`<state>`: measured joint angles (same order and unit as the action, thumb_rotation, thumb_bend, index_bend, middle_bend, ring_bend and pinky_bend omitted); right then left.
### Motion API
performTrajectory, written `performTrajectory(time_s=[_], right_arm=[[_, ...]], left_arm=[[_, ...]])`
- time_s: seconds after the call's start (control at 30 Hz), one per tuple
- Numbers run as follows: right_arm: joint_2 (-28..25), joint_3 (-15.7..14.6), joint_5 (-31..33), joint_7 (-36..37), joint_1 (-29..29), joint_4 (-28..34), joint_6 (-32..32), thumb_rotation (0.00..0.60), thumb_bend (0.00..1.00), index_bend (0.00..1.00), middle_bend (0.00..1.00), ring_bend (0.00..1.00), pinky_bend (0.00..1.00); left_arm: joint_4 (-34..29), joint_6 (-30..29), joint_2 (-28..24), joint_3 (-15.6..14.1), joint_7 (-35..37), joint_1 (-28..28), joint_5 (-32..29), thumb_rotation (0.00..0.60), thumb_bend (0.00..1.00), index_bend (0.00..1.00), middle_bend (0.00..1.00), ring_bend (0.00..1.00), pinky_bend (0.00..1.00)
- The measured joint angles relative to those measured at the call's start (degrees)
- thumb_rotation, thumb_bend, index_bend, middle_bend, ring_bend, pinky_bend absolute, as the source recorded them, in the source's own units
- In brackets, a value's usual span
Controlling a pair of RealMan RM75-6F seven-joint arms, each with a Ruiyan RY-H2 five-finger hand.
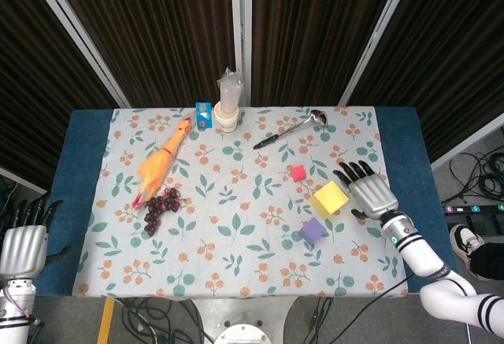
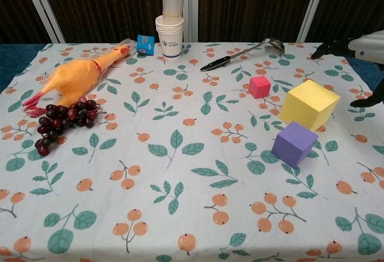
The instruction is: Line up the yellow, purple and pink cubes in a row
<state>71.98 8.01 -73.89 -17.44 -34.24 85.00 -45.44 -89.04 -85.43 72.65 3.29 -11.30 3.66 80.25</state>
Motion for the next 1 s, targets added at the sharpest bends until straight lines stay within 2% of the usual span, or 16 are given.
performTrajectory(time_s=[0.43,0.8,1.0], right_arm=[[5.18,-1.18,1.81,-0.25,-3.52,-5.02,2.29,0.6,0.16,0.16,0.01,0.0,0.0],[6.85,-2.01,3.2,-1.39,-4.58,-6.46,1.46,0.6,0.17,0.39,0.07,0.0,0.0],[5.07,-1.24,3.26,-2.13,-4.25,-2.26,-1.89,0.6,0.17,0.43,0.09,0.0,0.0]], left_arm=[[0.47,0.37,0.18,0.08,0.27,-0.03,-0.43,0.6,0.12,0.22,0.15,0.12,0.08],[1.07,0.21,0.4,0.01,0.96,-0.32,-0.42,0.6,0.12,0.22,0.15,0.12,0.08],[1.15,0.03,0.37,0.0,1.1,-0.35,-0.07,0.6,0.12,0.22,0.15,0.12,0.08]])
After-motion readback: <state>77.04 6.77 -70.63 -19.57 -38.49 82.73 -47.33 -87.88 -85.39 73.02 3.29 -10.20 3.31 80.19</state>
